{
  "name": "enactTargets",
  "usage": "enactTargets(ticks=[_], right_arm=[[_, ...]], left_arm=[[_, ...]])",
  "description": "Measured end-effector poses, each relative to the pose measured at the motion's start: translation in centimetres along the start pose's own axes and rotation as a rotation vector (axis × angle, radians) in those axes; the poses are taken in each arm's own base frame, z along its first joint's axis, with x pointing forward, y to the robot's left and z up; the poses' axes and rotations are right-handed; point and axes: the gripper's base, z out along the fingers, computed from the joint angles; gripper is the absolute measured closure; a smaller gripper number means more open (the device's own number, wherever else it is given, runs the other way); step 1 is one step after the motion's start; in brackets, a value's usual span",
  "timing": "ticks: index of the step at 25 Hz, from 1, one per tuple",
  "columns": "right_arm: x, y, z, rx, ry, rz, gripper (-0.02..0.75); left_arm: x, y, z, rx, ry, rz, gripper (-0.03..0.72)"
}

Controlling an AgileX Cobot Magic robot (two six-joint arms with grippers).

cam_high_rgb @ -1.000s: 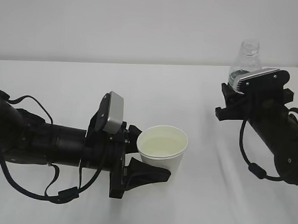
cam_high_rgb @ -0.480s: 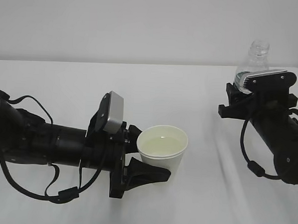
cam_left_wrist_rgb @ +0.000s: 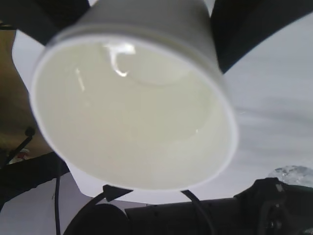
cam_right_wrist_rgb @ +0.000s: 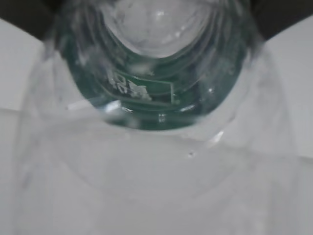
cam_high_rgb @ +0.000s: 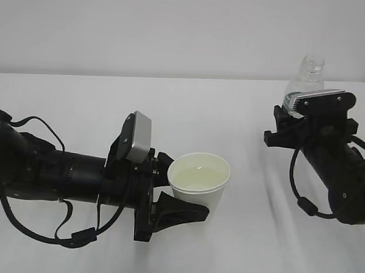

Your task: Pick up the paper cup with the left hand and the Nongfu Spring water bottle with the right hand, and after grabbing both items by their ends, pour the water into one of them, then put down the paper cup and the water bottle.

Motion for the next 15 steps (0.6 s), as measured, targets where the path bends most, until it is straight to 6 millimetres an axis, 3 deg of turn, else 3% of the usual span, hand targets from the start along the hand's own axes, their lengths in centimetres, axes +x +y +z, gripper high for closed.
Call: enactTargets(ticks=[3,15], right_arm=[[0.84,0.2,0.38,-0.003,0.019,-0.002,0.283],[0.98,0.04,0.53,0.018,0.029,0.015,0.283]], left_arm=[[0.0,0.0,0.0,0.0,0.0,0.0,0.214],[0.0,0.0,0.0,0.0,0.0,0.0,0.214]])
